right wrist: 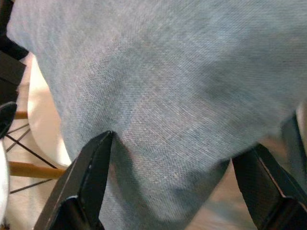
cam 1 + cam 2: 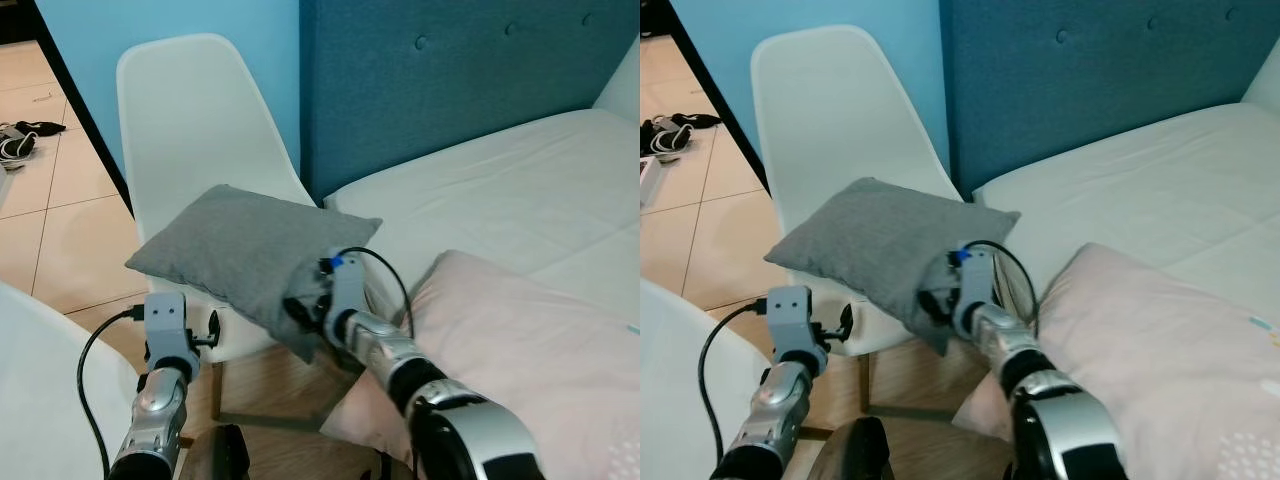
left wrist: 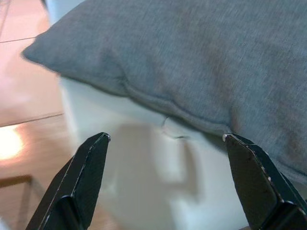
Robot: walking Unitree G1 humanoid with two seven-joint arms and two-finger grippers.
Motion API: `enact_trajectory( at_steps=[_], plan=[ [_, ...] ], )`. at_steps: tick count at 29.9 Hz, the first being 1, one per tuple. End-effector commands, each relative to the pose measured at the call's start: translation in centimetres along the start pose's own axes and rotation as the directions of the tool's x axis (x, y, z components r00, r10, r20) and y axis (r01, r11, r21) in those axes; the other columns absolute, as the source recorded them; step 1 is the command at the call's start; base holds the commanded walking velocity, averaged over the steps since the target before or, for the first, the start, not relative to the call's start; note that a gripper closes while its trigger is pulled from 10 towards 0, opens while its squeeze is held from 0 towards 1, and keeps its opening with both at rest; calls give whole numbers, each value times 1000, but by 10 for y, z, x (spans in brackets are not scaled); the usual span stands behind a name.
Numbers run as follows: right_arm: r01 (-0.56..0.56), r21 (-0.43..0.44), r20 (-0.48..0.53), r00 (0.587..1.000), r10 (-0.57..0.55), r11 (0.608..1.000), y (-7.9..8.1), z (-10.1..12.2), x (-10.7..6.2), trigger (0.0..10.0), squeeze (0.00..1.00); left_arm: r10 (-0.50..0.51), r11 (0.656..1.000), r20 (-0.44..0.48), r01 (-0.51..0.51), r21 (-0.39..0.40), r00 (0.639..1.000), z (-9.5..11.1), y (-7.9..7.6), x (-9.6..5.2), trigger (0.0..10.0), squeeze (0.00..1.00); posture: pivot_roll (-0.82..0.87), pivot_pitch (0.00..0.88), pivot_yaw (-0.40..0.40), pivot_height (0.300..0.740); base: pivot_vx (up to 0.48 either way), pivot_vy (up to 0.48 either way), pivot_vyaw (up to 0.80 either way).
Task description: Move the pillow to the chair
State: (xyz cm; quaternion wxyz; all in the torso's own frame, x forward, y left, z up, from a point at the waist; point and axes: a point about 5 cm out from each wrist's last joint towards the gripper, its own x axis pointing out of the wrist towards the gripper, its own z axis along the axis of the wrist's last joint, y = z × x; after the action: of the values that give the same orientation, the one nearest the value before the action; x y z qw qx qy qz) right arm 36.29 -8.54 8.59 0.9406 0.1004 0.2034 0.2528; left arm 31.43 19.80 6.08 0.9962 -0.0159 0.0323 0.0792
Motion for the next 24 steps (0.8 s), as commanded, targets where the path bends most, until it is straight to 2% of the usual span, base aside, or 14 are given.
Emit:
enact_trajectory(
  at_steps=[1, 4, 9, 10, 11, 12, 13, 15, 20, 24],
  plan=[
    [-45, 36, 29, 999, 44, 998, 1, 2, -1, 10000, 1000, 26, 1000, -42, -26, -8, 999, -9, 5, -3, 10000, 0, -66, 199, -15, 581, 0, 0, 0],
    [-100, 84, 52, 994, 96, 991, -15, 2, -13, 10000, 1000, 43, 999, -57, -43, 6, 997, -6, 10, 2, 10000, 0, -98, 160, -4, 581, 0, 0, 0],
    [-113, 104, 63, 992, 107, 988, -18, 2, -16, 10000, 1000, 45, 999, -58, -45, 10, 997, -5, 10, 3, 10000, 0, -99, 154, -3, 581, 0, 0, 0],
    [-140, 192, 118, 986, 119, 971, -23, 7, -20, 10000, 0, 56, 998, -56, -55, 19, 997, -4, 11, 5, 10000, 0, -103, 128, 5, 581, 0, 0, 0],
    [-140, 192, 118, 986, 119, 971, -23, 7, -20, 10000, 0, 56, 998, -56, -55, 19, 997, -4, 11, 5, 10000, 0, -103, 128, 5, 581, 0, 0, 0],
    [-184, 275, 208, 970, 128, 944, -27, 18, -24, 10000, 0, 77, 996, -57, -74, 40, 995, -2, 13, 7, 10000, 0, -104, 111, 15, 581, 0, 0, 0],
    [-184, 275, 208, 970, 128, 944, -27, 18, -24, 10000, 0, 77, 996, -57, -74, 40, 995, -2, 13, 7, 10000, 0, -104, 111, 15, 581, 0, 0, 0],
    [-261, 356, 354, 926, 129, 897, -32, 37, -30, 10000, 0, 133, 988, -62, -127, 92, 989, 1, 22, 10, 10000, 0, -108, 98, 26, 591, 0, 0, 0],
    [-294, 351, 413, 901, 135, 889, -31, 47, -32, 10000, 0, 206, 972, -85, -194, 131, 975, 2, 35, 13, 10000, 0, -110, 86, 30, 606, 0, 0, 0],
    [-291, 356, 412, 902, 130, 888, -29, 43, -30, 10000, 0, 234, 969, -146, -218, 120, 961, -4, 43, 12, 10000, 0, -110, 64, 31, 621, -410, 0, 0]
  ],
)
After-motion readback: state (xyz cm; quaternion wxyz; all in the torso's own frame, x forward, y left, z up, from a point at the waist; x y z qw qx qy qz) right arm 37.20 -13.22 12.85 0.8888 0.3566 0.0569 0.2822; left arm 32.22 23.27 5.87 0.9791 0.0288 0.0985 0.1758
